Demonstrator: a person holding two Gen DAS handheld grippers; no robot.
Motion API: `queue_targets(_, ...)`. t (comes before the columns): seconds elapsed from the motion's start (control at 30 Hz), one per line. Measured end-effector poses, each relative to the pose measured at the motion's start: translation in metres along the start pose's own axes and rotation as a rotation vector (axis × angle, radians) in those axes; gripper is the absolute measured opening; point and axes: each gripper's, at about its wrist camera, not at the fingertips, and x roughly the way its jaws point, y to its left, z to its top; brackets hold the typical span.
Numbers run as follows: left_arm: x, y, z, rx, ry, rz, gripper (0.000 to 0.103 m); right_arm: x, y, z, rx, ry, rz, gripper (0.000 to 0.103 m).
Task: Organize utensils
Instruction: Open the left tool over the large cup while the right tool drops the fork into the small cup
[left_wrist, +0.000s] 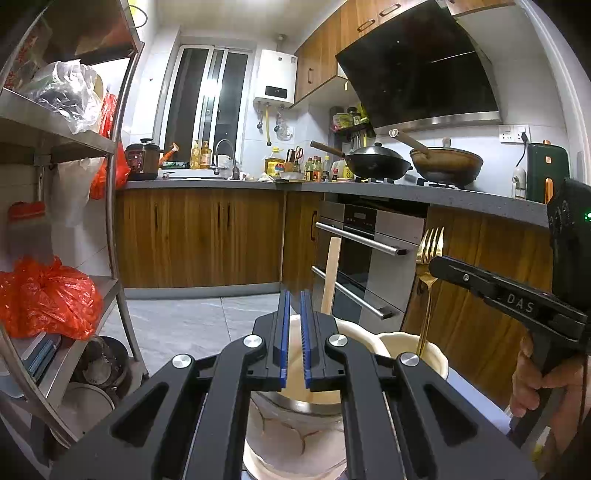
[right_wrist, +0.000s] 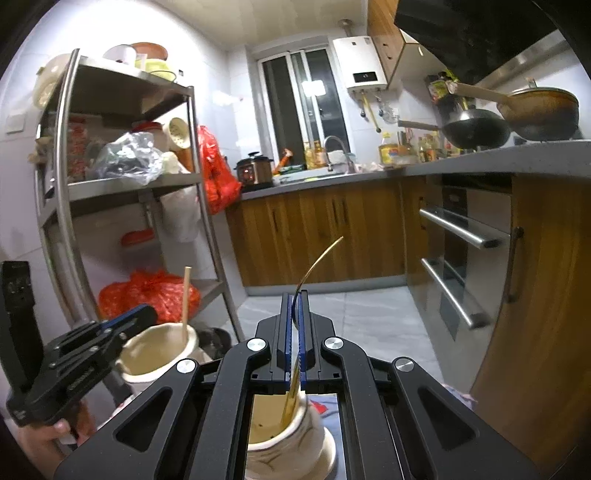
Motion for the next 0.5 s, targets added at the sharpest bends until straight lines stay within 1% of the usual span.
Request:
queue_targets(0.17,0.0004,-0.0003,-0.0022,0.001,0.011,0.000,0.009,0.0026,-0.0060,-0.0004,0.010,0.011,-0.006,0.005)
queue_targets(0.2,0.0003,-0.0001,-0.0026,0.001,0.013,-0.001,0.015,0.0030,-0.0072,-0.0007,0.014,0.012,-0.006,0.005)
queue_targets(0.27,-0.0008,-0.0008,-0.0035,-0.005,0.012,-0.005,0.022,0.0038,-0.0080,-0.0010,0.014,0.016,-0.008,0.005)
queue_targets(0.37,-0.0016,-0.0023,-0.0034,-0.003,0.011,-0.005,0.026,0.0044,-0.0084,-0.0014,0.016,0.020,-0.005,0.007)
queue_targets(0.47,-0.0020,-0.0028,-0.0043,-0.002,0.011,-0.007,0.033,0.0049,-0.0090,-0.0019,0.018,0.023,-0.002,0.013)
queue_targets(0.5,-0.0018,-0.0028,-0.0044,-0.002,0.011,-0.006,0.033,0.0050,-0.0095,-0.0021,0.020,0.026,0.000,0.018)
